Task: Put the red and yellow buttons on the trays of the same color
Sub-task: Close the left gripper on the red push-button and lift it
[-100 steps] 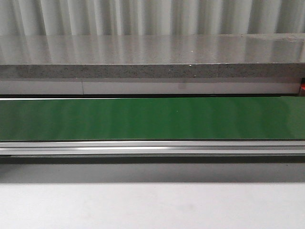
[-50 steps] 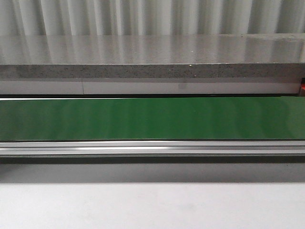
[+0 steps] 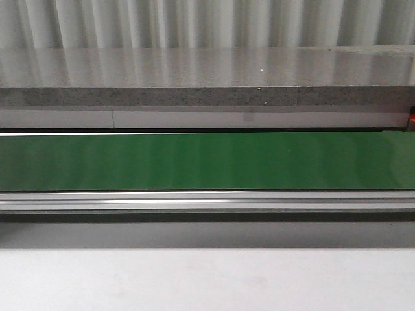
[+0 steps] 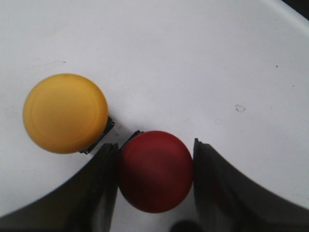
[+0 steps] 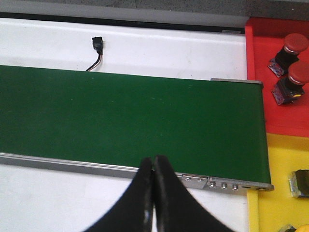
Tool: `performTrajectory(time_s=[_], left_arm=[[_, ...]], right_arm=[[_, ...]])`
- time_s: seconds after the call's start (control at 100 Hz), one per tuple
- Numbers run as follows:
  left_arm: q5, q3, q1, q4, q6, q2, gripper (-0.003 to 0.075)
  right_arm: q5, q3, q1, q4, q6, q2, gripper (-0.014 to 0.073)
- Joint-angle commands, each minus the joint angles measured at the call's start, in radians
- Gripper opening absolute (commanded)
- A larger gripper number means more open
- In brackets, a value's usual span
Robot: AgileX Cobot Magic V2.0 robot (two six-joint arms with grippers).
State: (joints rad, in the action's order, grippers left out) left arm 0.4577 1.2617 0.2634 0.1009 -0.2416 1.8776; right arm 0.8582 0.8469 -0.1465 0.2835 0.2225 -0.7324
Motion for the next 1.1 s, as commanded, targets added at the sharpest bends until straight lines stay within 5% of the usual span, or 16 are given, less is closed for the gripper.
performTrajectory(time_s=[0.0,0.2,0.74,1.09], left_arm=[[-0.042,0.032,0.001,0.027,-0.009,-0.045,0.0103],[-0.018,0.033,-0.004,0.033,-0.009,-0.103,-0.002],[0.229,0.027,-0.021,0.03,0.129,-0.422,-0.002],[0.199,-0.092,-0.117,0.034,0.149,-0.447,-0.002]], right_arm=[[-0.052,0.024,0.001,0.009,0.008,0.005,-0.0067],[-0.052,0.024,0.001,0.009,0.008,0.005,-0.0067],[-0.052,0.024,0.001,0.009,0.008,0.005,-0.0067],[-0.052,0.024,0.001,0.009,0.008,0.005,-0.0067]])
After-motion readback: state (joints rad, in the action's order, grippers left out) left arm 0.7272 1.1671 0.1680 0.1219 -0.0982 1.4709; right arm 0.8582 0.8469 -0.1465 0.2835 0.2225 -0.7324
